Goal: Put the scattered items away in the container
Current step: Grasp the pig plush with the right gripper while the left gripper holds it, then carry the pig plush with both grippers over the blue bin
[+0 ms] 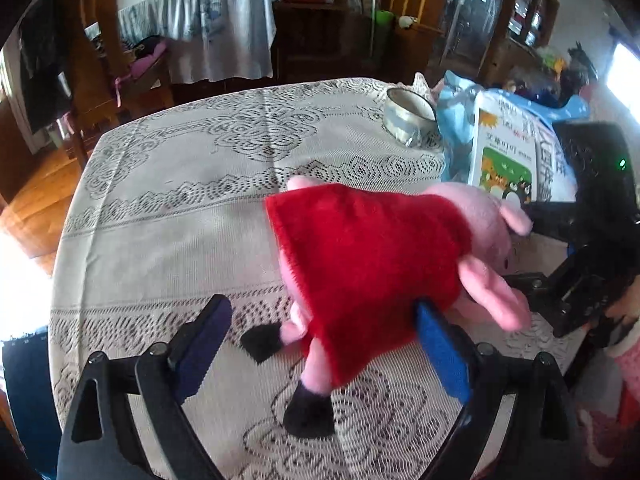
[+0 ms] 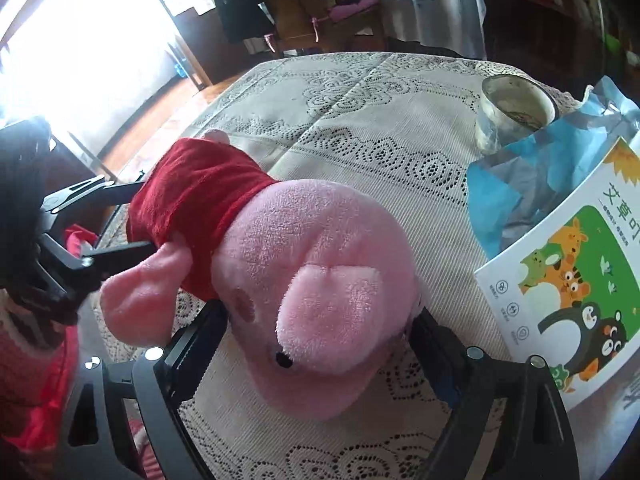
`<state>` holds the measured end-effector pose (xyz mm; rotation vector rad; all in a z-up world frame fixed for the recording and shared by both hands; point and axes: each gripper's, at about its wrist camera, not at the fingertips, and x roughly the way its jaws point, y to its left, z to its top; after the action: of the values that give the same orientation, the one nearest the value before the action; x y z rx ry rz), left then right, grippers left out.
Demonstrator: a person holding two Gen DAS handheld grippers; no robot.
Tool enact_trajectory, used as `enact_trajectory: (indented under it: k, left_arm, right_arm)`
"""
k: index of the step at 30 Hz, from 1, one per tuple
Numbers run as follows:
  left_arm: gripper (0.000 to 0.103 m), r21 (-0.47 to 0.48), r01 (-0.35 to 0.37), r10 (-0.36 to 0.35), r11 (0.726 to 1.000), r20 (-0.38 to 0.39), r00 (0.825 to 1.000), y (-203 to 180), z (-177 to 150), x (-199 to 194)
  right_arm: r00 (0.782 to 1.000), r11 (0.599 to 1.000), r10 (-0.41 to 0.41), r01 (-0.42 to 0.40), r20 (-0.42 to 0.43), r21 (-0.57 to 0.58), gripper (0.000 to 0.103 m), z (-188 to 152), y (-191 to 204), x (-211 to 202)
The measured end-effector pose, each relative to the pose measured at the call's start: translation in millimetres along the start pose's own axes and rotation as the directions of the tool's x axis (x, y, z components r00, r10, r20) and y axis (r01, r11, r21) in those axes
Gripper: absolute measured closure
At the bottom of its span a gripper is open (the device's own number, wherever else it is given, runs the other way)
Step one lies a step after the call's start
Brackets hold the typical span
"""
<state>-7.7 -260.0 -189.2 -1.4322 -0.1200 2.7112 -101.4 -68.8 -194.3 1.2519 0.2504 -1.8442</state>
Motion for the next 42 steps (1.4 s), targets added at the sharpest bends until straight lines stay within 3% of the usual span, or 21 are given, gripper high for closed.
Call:
enact_trajectory:
  k: [3, 5, 6, 8, 13, 18, 26, 35, 42]
  left_arm:
    - [0.013, -0.023, 0.066, -0.065, 0.998, 0.02, 0.998, 1, 4, 9]
    - [0.035, -0.043, 0.11, -0.109, 0.993, 0.027, 0.994, 3, 5, 11]
    - [0.04, -0.051, 0.125, -0.124, 0.991, 0.032, 0.992, 3, 5, 9]
    - [0.045, -0.051, 0.124, -0.122, 0.991, 0.039, 0.992, 0, 4, 6]
    - [0.052, -0.056, 0.105, -0.101, 0.993, 0.061, 0.993, -7, 1, -12]
    - [0.052, -0.07, 0.093, -0.085, 0.993, 0.112, 0.99, -11, -1, -46]
    - [0.052, -0.109, 0.009, 0.009, 0.994, 0.166, 0.986, 5, -18, -109]
    - [0.052, -0.218, -0.109, 0.155, 0.97, 0.204, 0.967, 67, -66, -177]
    - [0.052, -0.343, -0.175, 0.249, 0.923, 0.186, 0.95, 135, -119, -208]
  right_arm:
    - [0.999, 0.999, -0.04, 0.04, -0.012, 0.012, 0.002, 1, -1, 11]
    - [0.999, 0.999, -0.046, 0.045, 0.004, 0.03, 0.002, 1, -1, 12]
    - [0.999, 0.998, -0.045, 0.044, 0.015, 0.039, 0.007, 1, -1, 12]
    - [0.999, 0.998, -0.046, 0.044, 0.026, 0.051, 0.014, 1, 0, 10]
    - [0.996, 0.997, -0.076, 0.074, 0.046, 0.036, 0.02, -2, 11, -4]
    - [0.992, 0.998, -0.067, 0.067, 0.108, 0.0, 0.02, -3, 33, -34]
    - [0.986, 0.992, -0.035, 0.054, 0.163, -0.117, 0.02, 3, 100, -59]
    - [0.988, 0.961, 0.051, -0.008, 0.147, -0.277, 0.02, 29, 200, -36]
    - [0.992, 0.919, 0.105, -0.068, 0.076, -0.389, 0.02, 49, 289, 16]
